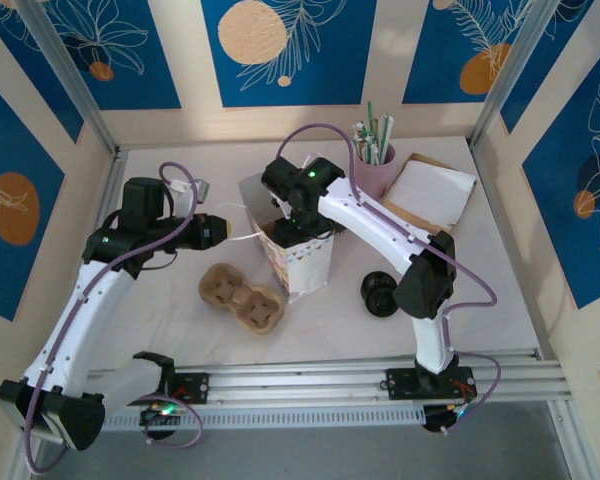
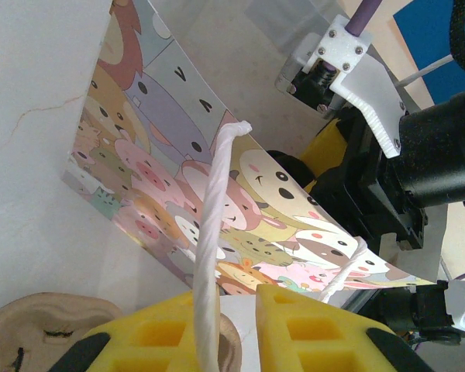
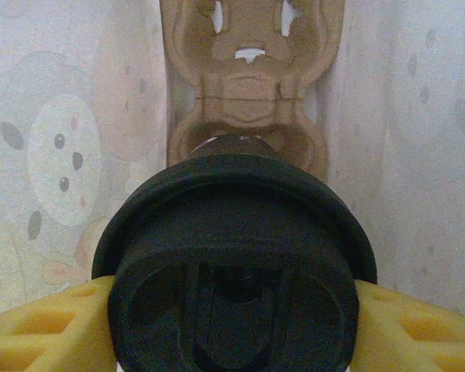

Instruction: Pack the takeout coffee

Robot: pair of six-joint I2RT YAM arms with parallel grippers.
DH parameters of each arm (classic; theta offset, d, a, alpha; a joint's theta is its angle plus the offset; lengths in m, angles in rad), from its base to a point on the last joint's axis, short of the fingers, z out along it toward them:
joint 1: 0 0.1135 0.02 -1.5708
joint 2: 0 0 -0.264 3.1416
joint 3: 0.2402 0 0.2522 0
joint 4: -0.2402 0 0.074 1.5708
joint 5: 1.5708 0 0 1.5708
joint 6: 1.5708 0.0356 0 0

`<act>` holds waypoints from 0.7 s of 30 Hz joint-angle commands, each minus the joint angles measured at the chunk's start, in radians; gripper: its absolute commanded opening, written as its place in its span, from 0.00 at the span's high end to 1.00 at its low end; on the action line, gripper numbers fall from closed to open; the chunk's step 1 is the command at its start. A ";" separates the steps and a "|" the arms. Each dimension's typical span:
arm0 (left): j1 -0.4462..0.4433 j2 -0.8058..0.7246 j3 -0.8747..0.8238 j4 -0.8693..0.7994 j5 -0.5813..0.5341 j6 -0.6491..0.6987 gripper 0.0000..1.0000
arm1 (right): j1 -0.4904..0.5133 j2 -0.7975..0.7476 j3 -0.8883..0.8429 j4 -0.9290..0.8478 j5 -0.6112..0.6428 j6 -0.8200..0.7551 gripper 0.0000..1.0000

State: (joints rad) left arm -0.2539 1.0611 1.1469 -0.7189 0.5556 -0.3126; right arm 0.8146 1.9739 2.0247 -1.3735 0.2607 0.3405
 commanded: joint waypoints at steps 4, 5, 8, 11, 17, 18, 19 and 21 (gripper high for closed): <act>-0.014 -0.015 -0.002 -0.013 -0.006 0.015 0.81 | -0.009 0.019 0.018 -0.049 -0.013 -0.003 0.44; -0.015 -0.015 -0.001 -0.011 -0.006 0.015 0.81 | -0.009 0.020 0.019 -0.049 -0.014 -0.002 0.44; -0.015 -0.015 -0.004 -0.012 -0.007 0.015 0.81 | -0.010 0.022 0.019 -0.048 -0.016 -0.003 0.44; -0.016 -0.015 -0.003 -0.011 -0.008 0.014 0.81 | -0.011 0.026 0.016 -0.047 -0.018 -0.002 0.44; -0.016 -0.016 -0.004 -0.012 -0.010 0.014 0.81 | -0.012 0.028 0.014 -0.046 -0.024 -0.002 0.44; -0.017 -0.015 -0.003 -0.012 -0.011 0.013 0.81 | -0.013 0.030 0.016 -0.048 -0.023 -0.003 0.44; -0.018 -0.016 -0.003 -0.012 -0.011 0.013 0.81 | -0.012 0.029 0.016 -0.048 -0.023 -0.003 0.44; -0.018 -0.016 -0.004 -0.012 -0.011 0.013 0.81 | -0.014 0.031 0.017 -0.047 -0.025 -0.002 0.44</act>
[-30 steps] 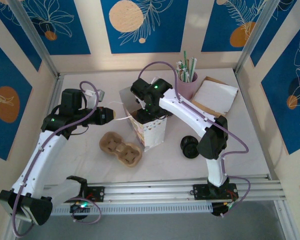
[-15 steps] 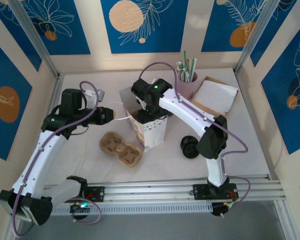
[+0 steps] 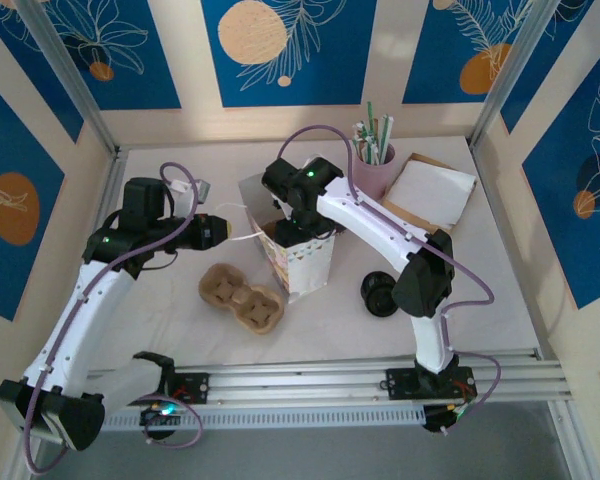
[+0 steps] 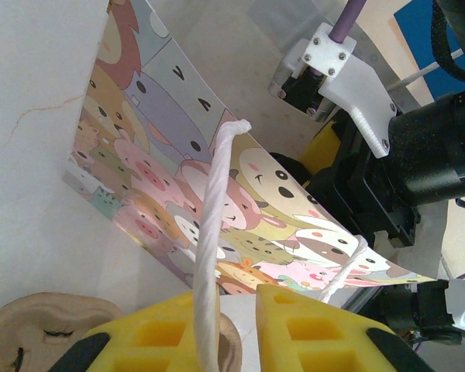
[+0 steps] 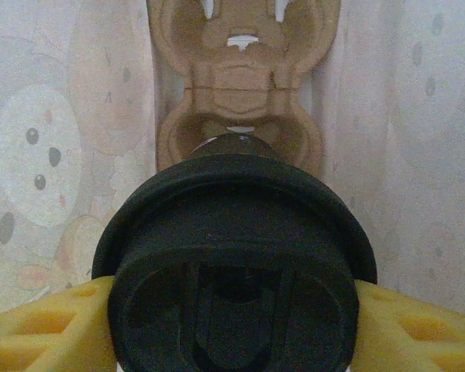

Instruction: Pack the takeout coffee

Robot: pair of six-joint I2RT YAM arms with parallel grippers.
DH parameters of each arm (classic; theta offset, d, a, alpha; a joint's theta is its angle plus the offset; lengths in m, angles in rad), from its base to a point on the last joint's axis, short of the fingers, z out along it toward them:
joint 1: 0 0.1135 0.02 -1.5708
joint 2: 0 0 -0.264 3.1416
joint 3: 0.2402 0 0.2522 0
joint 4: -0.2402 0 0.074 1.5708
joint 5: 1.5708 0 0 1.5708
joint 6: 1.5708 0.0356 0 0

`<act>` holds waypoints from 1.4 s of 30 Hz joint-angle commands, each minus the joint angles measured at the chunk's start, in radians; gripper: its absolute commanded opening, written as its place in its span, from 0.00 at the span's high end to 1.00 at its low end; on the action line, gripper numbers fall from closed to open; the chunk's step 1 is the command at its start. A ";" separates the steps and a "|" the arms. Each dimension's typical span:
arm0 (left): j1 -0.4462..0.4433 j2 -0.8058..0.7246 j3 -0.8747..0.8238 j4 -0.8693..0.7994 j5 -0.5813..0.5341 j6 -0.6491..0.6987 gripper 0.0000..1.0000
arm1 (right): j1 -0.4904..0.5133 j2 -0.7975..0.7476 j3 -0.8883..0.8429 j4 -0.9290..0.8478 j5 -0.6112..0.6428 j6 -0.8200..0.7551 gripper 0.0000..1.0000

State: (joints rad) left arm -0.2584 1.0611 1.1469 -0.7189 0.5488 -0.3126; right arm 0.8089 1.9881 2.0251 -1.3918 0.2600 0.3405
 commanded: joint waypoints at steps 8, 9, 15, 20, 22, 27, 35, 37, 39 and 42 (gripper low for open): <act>-0.015 -0.017 -0.005 -0.012 -0.005 0.013 0.81 | -0.010 0.018 0.020 -0.033 -0.024 -0.001 0.44; -0.015 -0.017 -0.005 -0.013 -0.006 0.013 0.81 | -0.010 0.019 0.020 -0.034 -0.024 -0.001 0.44; -0.015 -0.016 -0.004 -0.012 -0.007 0.015 0.81 | -0.013 0.026 0.018 -0.030 -0.024 0.000 0.44; -0.016 -0.018 -0.004 -0.015 -0.009 0.015 0.81 | -0.014 0.036 0.017 -0.031 -0.019 -0.001 0.44; -0.016 -0.020 -0.006 -0.016 -0.008 0.015 0.81 | -0.015 0.040 0.013 -0.031 -0.015 0.001 0.44; -0.016 -0.018 -0.002 -0.015 -0.008 0.015 0.81 | -0.017 0.042 0.002 -0.025 -0.015 0.001 0.44; -0.016 -0.018 -0.003 -0.015 -0.010 0.015 0.81 | -0.022 0.044 -0.004 -0.022 -0.021 0.001 0.44; -0.015 -0.018 -0.001 -0.016 -0.010 0.015 0.81 | -0.022 0.046 -0.003 -0.021 -0.022 0.001 0.44; -0.016 -0.018 -0.002 -0.017 -0.009 0.015 0.81 | -0.022 0.047 -0.002 -0.021 -0.022 -0.001 0.44; -0.016 -0.018 -0.003 -0.017 -0.009 0.015 0.81 | -0.022 0.046 -0.003 -0.019 -0.023 -0.001 0.44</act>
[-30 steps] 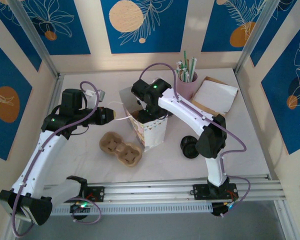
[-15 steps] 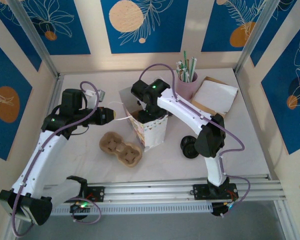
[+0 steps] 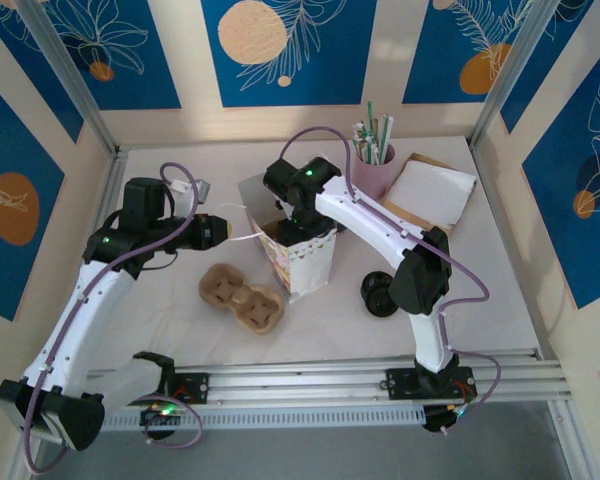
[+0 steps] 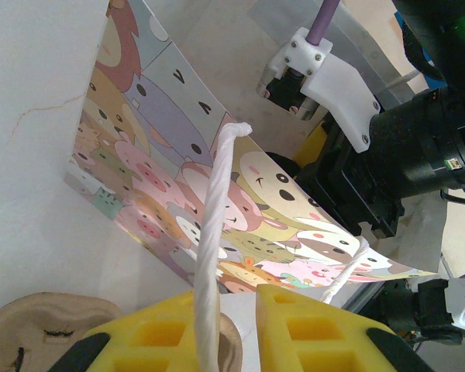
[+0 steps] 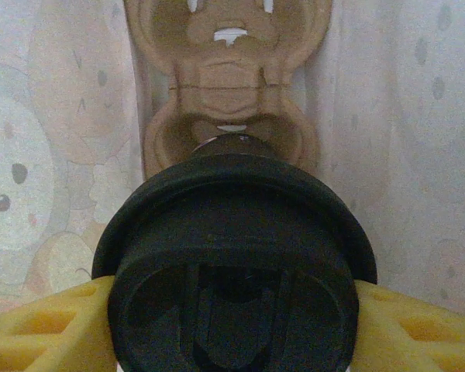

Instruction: Pack the takeout coffee

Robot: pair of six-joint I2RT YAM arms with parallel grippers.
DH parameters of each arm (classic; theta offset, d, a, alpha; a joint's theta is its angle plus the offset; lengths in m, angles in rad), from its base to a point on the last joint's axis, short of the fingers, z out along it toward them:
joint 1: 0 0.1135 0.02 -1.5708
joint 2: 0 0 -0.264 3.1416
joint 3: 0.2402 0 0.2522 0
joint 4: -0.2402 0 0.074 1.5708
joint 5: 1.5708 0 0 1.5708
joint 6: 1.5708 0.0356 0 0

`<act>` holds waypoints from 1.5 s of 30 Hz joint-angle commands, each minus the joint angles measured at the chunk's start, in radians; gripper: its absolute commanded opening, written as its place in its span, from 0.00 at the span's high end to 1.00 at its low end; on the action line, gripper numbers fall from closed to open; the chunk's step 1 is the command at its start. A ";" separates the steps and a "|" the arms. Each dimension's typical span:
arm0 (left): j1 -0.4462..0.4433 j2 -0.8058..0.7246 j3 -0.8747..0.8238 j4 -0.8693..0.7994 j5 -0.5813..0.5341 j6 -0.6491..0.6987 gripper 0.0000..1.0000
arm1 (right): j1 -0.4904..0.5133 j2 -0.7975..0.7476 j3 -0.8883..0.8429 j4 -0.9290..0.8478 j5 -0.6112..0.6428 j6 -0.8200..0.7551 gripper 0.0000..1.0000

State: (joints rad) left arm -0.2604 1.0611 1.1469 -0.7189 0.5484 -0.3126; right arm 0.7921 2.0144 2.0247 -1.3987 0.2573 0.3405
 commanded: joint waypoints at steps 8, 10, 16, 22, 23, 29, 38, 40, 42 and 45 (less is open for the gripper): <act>-0.016 -0.014 -0.001 -0.015 -0.008 0.015 0.81 | -0.003 0.007 -0.022 0.009 -0.017 -0.001 0.44; -0.016 -0.015 0.000 -0.016 -0.008 0.015 0.81 | -0.002 0.001 -0.032 0.020 -0.015 -0.003 0.44; -0.016 -0.016 0.000 -0.017 -0.010 0.015 0.81 | -0.002 -0.017 -0.055 0.049 -0.016 -0.004 0.44; -0.017 -0.016 -0.002 -0.018 -0.010 0.015 0.81 | -0.002 -0.019 -0.067 0.056 -0.017 -0.004 0.44; -0.017 -0.016 0.000 -0.020 -0.010 0.015 0.81 | -0.002 -0.020 -0.070 0.060 -0.016 -0.003 0.44; -0.017 -0.013 -0.001 -0.017 -0.010 0.015 0.81 | -0.004 -0.023 -0.072 0.060 -0.014 -0.004 0.44; -0.019 -0.011 -0.002 -0.014 -0.011 0.013 0.81 | -0.005 -0.026 -0.081 0.069 -0.014 -0.002 0.44; -0.020 -0.012 -0.002 -0.016 -0.011 0.013 0.81 | -0.005 -0.028 -0.082 0.071 -0.013 -0.003 0.44; -0.020 -0.011 -0.001 -0.016 -0.012 0.013 0.81 | -0.005 -0.032 -0.090 0.082 -0.014 -0.005 0.44; -0.020 -0.011 0.000 -0.017 -0.013 0.013 0.81 | -0.003 -0.039 -0.099 0.092 -0.015 -0.008 0.44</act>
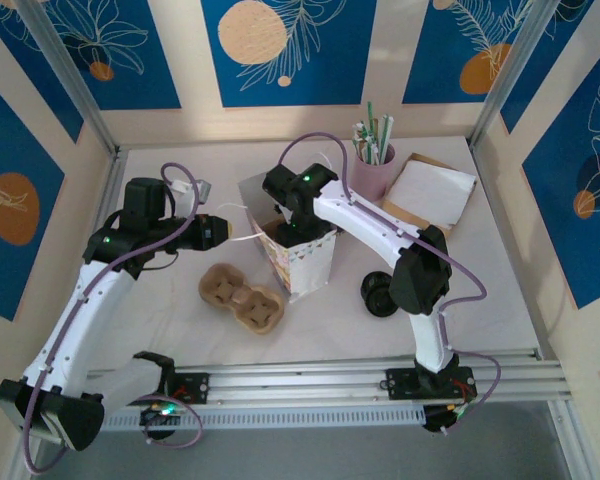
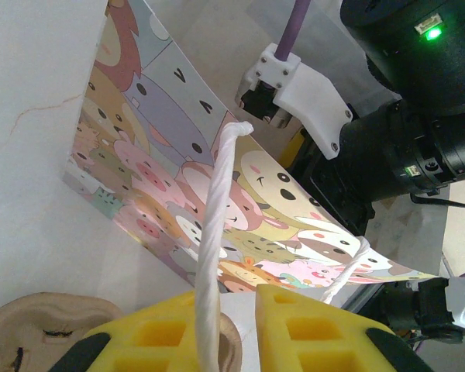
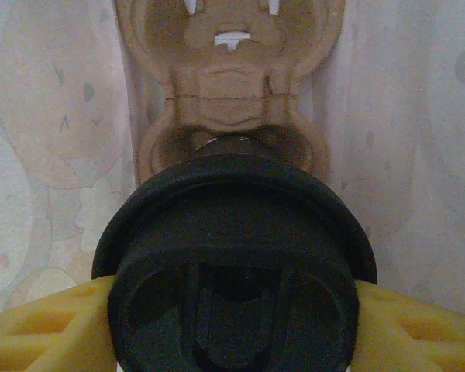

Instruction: Pack the takeout coffee

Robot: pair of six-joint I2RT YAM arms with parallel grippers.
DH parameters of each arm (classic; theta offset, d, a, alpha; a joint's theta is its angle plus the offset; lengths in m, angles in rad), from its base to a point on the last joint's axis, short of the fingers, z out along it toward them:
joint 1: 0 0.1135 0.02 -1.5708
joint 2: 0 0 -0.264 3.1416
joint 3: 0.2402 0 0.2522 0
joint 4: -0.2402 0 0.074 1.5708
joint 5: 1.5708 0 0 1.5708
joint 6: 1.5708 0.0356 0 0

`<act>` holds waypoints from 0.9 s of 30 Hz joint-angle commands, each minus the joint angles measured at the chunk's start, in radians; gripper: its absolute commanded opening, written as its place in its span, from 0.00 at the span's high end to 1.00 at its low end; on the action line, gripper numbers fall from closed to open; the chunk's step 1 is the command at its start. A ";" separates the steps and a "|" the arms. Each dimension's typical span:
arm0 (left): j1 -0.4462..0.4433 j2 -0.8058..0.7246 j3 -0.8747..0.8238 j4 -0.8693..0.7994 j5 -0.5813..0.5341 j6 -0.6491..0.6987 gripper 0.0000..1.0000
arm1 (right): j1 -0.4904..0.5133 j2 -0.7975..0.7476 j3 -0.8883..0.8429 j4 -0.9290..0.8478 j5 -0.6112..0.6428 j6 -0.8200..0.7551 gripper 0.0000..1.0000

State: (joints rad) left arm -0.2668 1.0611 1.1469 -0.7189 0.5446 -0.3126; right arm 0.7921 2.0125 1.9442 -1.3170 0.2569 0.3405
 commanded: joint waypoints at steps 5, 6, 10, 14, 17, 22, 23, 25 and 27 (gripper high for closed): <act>-0.017 -0.010 0.000 -0.017 -0.012 0.011 0.81 | -0.002 -0.047 -0.029 0.020 -0.013 -0.010 0.44; -0.017 -0.009 0.000 -0.017 -0.011 0.012 0.81 | -0.002 -0.048 -0.030 0.022 -0.015 -0.010 0.44; -0.019 -0.009 -0.001 -0.016 -0.013 0.010 0.81 | -0.001 -0.049 -0.027 0.024 -0.016 -0.011 0.44; -0.019 -0.008 0.000 -0.015 -0.015 0.011 0.81 | -0.002 -0.049 -0.026 0.024 -0.015 -0.012 0.44; -0.020 -0.009 0.000 -0.015 -0.015 0.010 0.81 | -0.002 -0.049 -0.031 0.028 -0.013 -0.012 0.44; -0.020 -0.009 0.001 -0.017 -0.015 0.010 0.81 | -0.003 -0.049 -0.047 0.046 -0.015 -0.013 0.44; -0.022 -0.009 0.001 -0.015 -0.015 0.010 0.81 | -0.005 -0.047 -0.052 0.051 -0.018 -0.014 0.44; -0.022 -0.009 0.001 -0.016 -0.017 0.010 0.81 | -0.008 -0.042 -0.062 0.063 -0.024 -0.015 0.44; -0.022 -0.008 0.001 -0.016 -0.017 0.010 0.81 | -0.010 -0.036 -0.072 0.071 -0.031 -0.015 0.44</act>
State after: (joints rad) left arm -0.2760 1.0611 1.1469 -0.7189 0.5373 -0.3130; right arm 0.7906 1.9934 1.8954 -1.2678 0.2535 0.3401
